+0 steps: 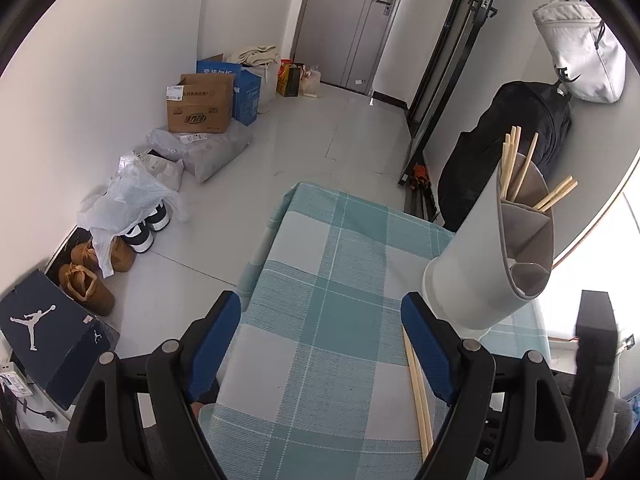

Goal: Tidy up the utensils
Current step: 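Move both open grippers down to the last chopsticks on the cloth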

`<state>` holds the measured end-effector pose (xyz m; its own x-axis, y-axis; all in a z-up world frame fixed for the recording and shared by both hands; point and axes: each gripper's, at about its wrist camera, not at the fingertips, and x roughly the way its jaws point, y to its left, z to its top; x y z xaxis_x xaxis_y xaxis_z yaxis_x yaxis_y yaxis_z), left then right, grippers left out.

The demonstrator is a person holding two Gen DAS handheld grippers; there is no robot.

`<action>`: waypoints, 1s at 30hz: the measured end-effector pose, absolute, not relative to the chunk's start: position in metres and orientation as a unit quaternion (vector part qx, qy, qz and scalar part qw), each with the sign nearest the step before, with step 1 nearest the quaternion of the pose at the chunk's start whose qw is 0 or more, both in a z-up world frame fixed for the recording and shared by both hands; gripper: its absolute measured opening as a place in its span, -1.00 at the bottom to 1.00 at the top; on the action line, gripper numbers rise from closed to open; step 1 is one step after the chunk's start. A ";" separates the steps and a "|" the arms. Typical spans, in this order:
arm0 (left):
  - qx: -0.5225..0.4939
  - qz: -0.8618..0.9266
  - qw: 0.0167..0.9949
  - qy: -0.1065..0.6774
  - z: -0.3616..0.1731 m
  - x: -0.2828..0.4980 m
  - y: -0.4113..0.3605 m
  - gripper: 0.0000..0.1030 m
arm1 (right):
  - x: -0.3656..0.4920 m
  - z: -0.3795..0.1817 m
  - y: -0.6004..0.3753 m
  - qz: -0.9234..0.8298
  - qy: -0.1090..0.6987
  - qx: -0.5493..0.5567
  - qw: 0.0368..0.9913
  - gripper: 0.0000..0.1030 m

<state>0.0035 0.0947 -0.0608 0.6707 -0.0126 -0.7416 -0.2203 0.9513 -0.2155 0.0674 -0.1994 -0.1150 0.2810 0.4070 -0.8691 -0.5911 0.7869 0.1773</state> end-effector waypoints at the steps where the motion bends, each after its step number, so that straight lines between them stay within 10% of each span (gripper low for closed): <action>1: -0.147 0.055 0.902 0.401 -0.060 0.003 0.096 0.53 | 0.069 -0.118 -0.198 0.308 0.515 -0.094 0.794 -0.36; 30: -0.199 0.060 0.887 0.412 -0.068 -0.001 0.129 0.53 | 0.078 -0.119 -0.151 0.261 0.521 -0.191 0.790 -0.58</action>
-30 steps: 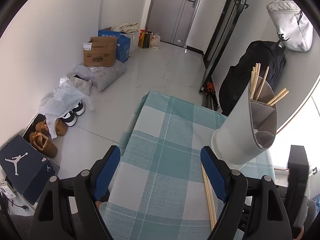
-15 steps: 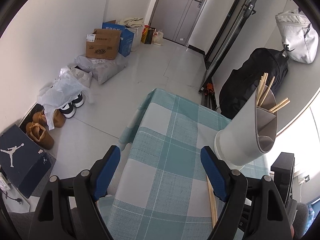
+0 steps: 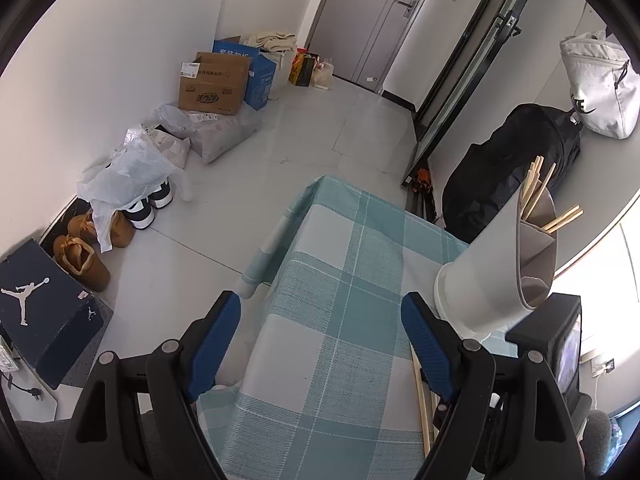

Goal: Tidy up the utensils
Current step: 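Move both open grippers down to the last chopsticks on the cloth, then grasp a chopstick with the right gripper while the left gripper grasps the last one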

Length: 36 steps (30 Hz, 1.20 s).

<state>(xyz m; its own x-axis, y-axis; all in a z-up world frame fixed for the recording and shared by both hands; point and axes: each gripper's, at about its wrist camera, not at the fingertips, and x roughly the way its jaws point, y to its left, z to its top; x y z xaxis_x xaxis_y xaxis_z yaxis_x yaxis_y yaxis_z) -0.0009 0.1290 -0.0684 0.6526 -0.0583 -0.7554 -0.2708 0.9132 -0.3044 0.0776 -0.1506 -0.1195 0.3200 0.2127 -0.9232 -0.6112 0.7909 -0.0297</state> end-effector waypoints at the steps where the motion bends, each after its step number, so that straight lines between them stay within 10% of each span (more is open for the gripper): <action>1: -0.200 0.061 0.887 0.412 -0.069 -0.002 0.130 0.53 | 0.079 -0.120 -0.149 0.261 0.521 -0.193 0.790 -0.59; 7: -0.210 0.076 0.883 0.413 -0.077 -0.003 0.143 0.53 | 0.083 -0.122 -0.145 0.270 0.526 -0.174 0.787 -0.91; 32: -0.082 0.001 0.838 0.540 -0.110 0.030 0.035 0.53 | 0.057 -0.042 -0.326 0.318 0.394 0.183 0.843 -0.92; 36: -0.072 0.009 0.821 0.566 -0.121 0.035 0.024 0.25 | 0.053 -0.043 -0.355 0.316 0.382 0.216 0.841 -0.92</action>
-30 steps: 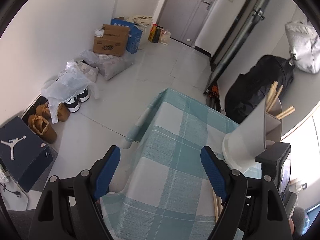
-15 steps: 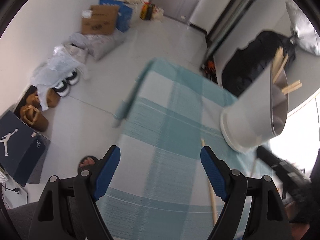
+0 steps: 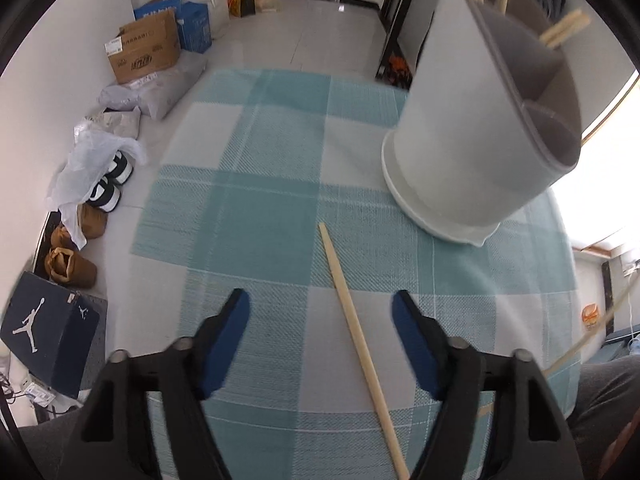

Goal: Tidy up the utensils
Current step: 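Grasp a chopstick with the right gripper while the left gripper grasps the last one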

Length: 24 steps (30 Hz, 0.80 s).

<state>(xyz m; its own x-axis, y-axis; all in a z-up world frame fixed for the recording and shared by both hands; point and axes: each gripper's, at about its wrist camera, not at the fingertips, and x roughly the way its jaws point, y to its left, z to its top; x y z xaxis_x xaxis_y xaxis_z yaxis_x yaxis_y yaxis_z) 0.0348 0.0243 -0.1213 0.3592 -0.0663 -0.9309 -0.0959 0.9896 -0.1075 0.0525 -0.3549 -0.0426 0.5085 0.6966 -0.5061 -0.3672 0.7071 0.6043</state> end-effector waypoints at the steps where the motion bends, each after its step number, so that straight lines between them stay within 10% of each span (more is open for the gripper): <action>1: -0.070 0.011 0.817 0.572 -0.124 0.036 0.022 0.19 | 0.051 -0.043 -0.361 0.316 0.379 0.225 0.840 -0.92; 6: -0.017 0.037 0.807 0.589 -0.124 0.039 0.004 0.04 | 0.049 -0.042 -0.383 0.312 0.370 0.242 0.841 -0.92; 12: 0.026 0.026 0.805 0.593 -0.119 0.043 -0.025 -0.91 | 0.039 -0.035 -0.399 0.306 0.361 0.255 0.843 -0.92; 24: -0.084 0.014 0.820 0.566 -0.111 0.034 0.002 -0.96 | 0.034 -0.037 -0.408 0.306 0.354 0.265 0.843 -0.92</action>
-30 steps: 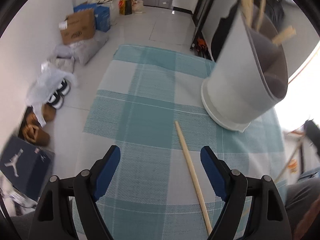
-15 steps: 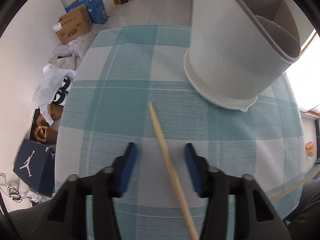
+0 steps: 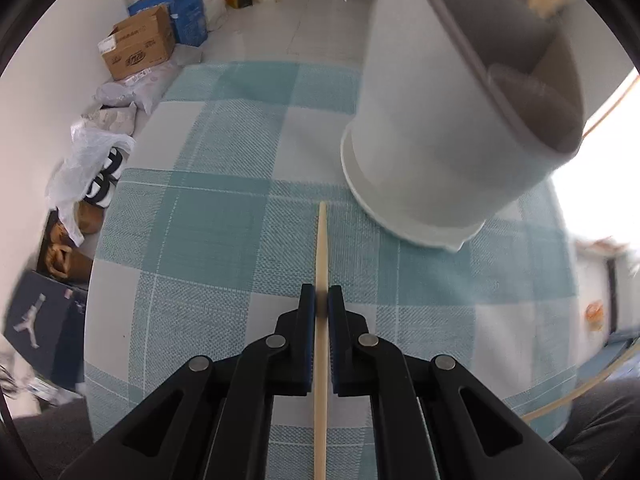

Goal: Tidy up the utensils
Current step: 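Grasp a chopstick with the right gripper while the left gripper grasps the last one, then carry both held chopsticks up over the white holder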

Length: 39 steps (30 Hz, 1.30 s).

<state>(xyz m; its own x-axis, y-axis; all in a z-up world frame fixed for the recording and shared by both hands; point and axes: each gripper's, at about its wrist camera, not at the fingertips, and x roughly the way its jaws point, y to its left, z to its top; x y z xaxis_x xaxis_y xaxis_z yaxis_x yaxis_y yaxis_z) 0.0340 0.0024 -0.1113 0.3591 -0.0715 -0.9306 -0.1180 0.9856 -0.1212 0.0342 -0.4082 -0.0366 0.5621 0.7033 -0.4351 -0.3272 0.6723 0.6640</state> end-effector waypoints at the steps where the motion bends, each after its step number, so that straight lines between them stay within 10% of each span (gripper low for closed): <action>1: -0.097 0.012 0.827 0.553 -0.105 0.030 0.005 -0.96 | 0.034 -0.037 -0.408 0.306 0.353 0.265 0.843 -0.92; 14: -0.117 -0.030 0.910 0.397 -0.034 -0.011 -0.010 -0.96 | 0.024 -0.028 -0.386 0.318 0.332 0.219 0.861 -0.92; 39: -0.061 -0.099 0.929 0.352 0.007 -0.018 -0.011 -0.97 | 0.029 0.023 -0.333 0.321 0.288 0.109 0.896 -0.92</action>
<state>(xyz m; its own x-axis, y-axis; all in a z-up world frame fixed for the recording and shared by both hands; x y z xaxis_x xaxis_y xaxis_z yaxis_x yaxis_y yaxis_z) -0.0177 -0.0108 0.0070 0.7319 -0.2275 -0.6424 0.1411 0.9728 -0.1839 0.0285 -0.3332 0.0226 0.6280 0.6381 -0.4454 -0.5133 0.7699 0.3792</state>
